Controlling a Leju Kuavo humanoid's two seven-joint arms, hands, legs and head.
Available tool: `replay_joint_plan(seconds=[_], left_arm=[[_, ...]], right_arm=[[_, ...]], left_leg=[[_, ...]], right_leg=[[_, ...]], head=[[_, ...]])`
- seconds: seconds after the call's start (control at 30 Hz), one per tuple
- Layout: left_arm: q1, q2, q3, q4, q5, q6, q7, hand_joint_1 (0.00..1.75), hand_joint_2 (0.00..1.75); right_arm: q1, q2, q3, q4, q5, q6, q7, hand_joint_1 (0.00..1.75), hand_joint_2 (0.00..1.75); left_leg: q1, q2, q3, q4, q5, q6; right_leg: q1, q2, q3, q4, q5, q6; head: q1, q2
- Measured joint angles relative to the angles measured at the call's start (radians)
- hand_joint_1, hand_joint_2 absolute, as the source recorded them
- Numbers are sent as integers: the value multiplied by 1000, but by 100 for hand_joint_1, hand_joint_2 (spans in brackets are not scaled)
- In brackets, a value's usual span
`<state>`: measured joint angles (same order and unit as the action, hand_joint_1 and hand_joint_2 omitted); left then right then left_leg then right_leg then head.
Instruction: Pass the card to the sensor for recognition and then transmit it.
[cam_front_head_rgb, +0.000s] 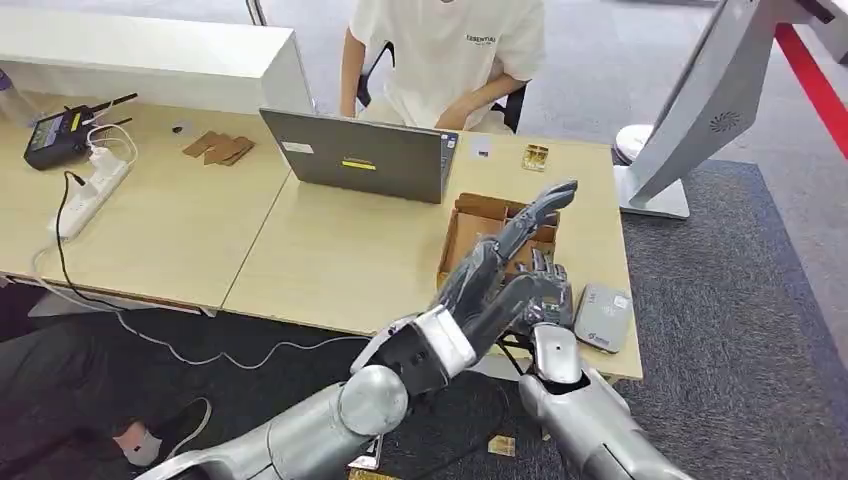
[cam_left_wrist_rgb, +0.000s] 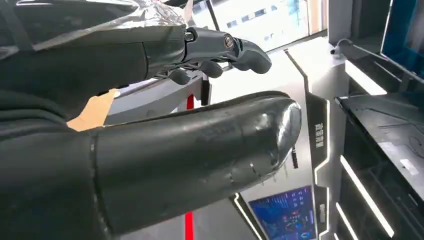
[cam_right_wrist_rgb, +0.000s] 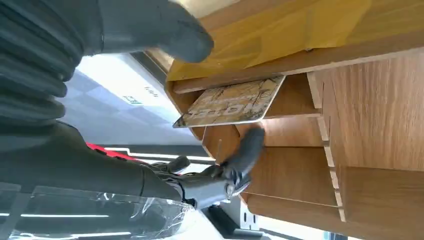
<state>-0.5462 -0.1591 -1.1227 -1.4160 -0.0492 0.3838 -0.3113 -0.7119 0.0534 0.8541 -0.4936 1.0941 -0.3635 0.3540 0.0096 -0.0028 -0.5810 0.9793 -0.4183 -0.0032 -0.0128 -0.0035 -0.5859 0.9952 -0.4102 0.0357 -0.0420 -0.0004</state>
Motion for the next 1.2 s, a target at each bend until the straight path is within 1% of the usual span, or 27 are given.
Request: replay_joint_plan(seconds=[0.13, 0.23, 0.27, 0.33, 0.37, 0.4, 0.43, 0.47, 0.5, 0.53, 0.57, 0.6, 0.63, 0.7, 0.73, 0.77, 0.8, 0.87, 0.9, 0.93, 0.97, 1.03, 1.07, 1.1, 1.13, 1.2], left_arm=[[0, -1, 0, 0, 0, -2, 0, 0, 0], [0, -3, 0, 0, 0, -3, 0, 0, 0], [0, -3, 0, 0, 0, -3, 2, 0, 0], [0, -3, 0, 0, 0, -3, 3, 0, 0], [0, -3, 0, 0, 0, -3, 3, 0, 0], [0, -3, 0, 0, 0, -3, 3, 0, 0], [0, -3, 0, 0, 0, -2, 3, 0, 0], [0, -3, 0, 0, 0, -3, 3, 0, 0], [0, -3, -1, 0, 0, -3, 3, 0, 0], [0, -3, -1, 0, 0, -4, 3, 0, 0], [1, -3, -2, 0, 0, -4, 3, 0, 0], [1, -4, -2, 1, 0, -4, 3, 0, 0], [1, -4, -3, 1, 0, -4, 3, 0, 0], [1, -5, -3, 2, 0, -6, 3, 0, 0], [1, -5, -4, 2, 0, -8, 3, 0, 0], [2, -5, -4, 3, 0, -10, 3, 0, 0], [2, -5, -5, 3, 0, -10, 3, 0, 0], [3, -5, -5, 3, 0, -11, 3, 0, 0], [3, -5, -5, 4, 0, -11, 3, 0, 0], [3, -5, -5, 4, 0, -13, 3, 0, 0], [3, -5, -5, 5, 0, -13, 3, 0, 0], [3, -5, -5, 9, 0, -14, 0, 0, 0], [3, -5, -6, 10, 0, -14, -1, 0, 0], [3, -5, -6, 12, 1, -14, -3, 0, 0], [3, -5, -6, 14, 1, -14, -5, 0, 0], [3, -6, -6, 17, 1, -14, -7, 0, 0]], right_arm=[[-7, 0, -6, 0, -2, -6, -3, 175, 175], [-9, 1, -6, 0, -2, -8, -8, 164, 175], [-9, 1, -6, 0, -2, -8, -8, 168, 175], [-10, 1, -6, 0, -3, -9, -8, 157, 175], [-10, 1, -6, 0, -3, -9, -8, 147, 175], [-10, 1, -6, 0, -3, -9, -8, 152, 175], [-10, 1, -6, 0, -3, -9, -8, 152, 175], [-10, 1, -6, 0, -2, -10, -8, 148, 175], [-10, 1, -6, 0, -2, -10, -8, 150, 175], [-10, 1, -6, 1, -2, -11, -8, 143, 175], [-10, 1, -6, 1, -2, -11, -8, 143, 175], [-10, 2, -6, 1, -2, -11, -8, 131, 175], [-10, 2, -6, 1, -2, -12, -6, 126, 175], [-9, 2, -6, 1, 1, -13, -2, 124, 175], [-9, 2, -6, 1, 1, -14, 1, 131, 175], [-9, 2, -6, 1, 1, -14, 1, 131, 175], [-9, 2, -6, 1, 1, -14, 2, 141, 175], [-9, 2, -6, 1, 2, -14, 2, 145, 175], [-9, 2, -6, 1, 2, -14, 4, 141, 175], [-9, 2, -6, 2, 2, -14, 4, 131, 175], [-10, 2, -6, 3, 3, -16, 5, 131, 175], [-10, 2, -6, 5, 3, -18, 6, 122, 175], [-10, 2, -6, 5, 3, -19, 6, 122, 175], [-10, 1, -6, 5, 3, -19, 6, 129, 175], [-11, 1, -6, 6, 4, -19, 6, 131, 175], [-13, 1, -6, 9, 4, -19, 6, 143, 175]], left_leg=[[0, 0, 0, 0, 0, 0], [0, 0, 0, 0, 0, 0], [0, 0, 0, 0, 0, 0], [0, 0, 0, 0, 0, 0], [0, 0, 0, 0, 0, 0], [0, 0, 0, 0, 0, 0], [0, 0, 0, 0, 0, 0], [0, 0, 0, 0, 0, 0], [0, 0, 0, 0, 0, 0], [0, 0, 0, 0, 0, 0], [0, 0, 0, 0, 0, 0], [0, 0, 0, 0, 0, 0], [0, 0, 0, 0, 0, 0], [0, 0, 0, 0, 0, 0], [0, 0, 0, 0, 0, 0], [0, 0, 0, 0, 0, 0], [0, 0, 0, 0, 0, 0], [0, 0, 0, 0, 0, 0], [0, 0, 0, 0, 0, 0], [0, 0, 0, 0, 0, 0], [0, 0, 0, 0, 0, 0], [0, 0, 0, 0, 0, 0], [0, 0, 0, 0, 0, 0], [0, 0, 0, 0, 0, 0], [0, 0, 0, 0, 0, 0], [0, 0, 0, 0, 0, 0]], right_leg=[[0, 0, 0, 0, 0, 0], [0, 0, 0, 0, 0, 0], [0, 0, 0, 0, 0, 0], [0, 0, 0, 0, 0, 0], [0, 0, 0, 0, 0, 0], [0, 0, 0, 0, 0, 0], [0, 0, 0, 0, 0, 0], [0, 0, 0, 0, 0, 0], [0, 0, 0, 0, 0, 0], [0, 0, 0, 0, 0, 0], [0, 0, 0, 0, 0, 0], [0, 0, 0, 0, 0, 0], [0, 0, 0, 0, 0, 0], [0, 0, 0, 0, 0, 0], [0, 0, 0, 0, 0, 0], [0, 0, 0, 0, 0, 0], [0, 0, 0, 0, 0, 0], [0, 0, 0, 0, 0, 0], [0, 0, 0, 0, 0, 0], [0, 0, 0, 0, 0, 0], [0, 0, 0, 0, 0, 0], [0, 0, 0, 0, 0, 0], [0, 0, 0, 0, 0, 0], [0, 0, 0, 0, 0, 0], [0, 0, 0, 0, 0, 0], [0, 0, 0, 0, 0, 0]], head=[[0, 0], [0, 0], [0, 0], [0, 0], [0, 0], [0, 0], [0, 0], [0, 0], [0, 0], [0, 0], [0, 0], [0, 0], [0, 0], [0, 0], [0, 0], [0, 0], [0, 0], [0, 0], [0, 0], [0, 0], [0, 0], [0, 0], [0, 0], [0, 0], [0, 0], [0, 0]])
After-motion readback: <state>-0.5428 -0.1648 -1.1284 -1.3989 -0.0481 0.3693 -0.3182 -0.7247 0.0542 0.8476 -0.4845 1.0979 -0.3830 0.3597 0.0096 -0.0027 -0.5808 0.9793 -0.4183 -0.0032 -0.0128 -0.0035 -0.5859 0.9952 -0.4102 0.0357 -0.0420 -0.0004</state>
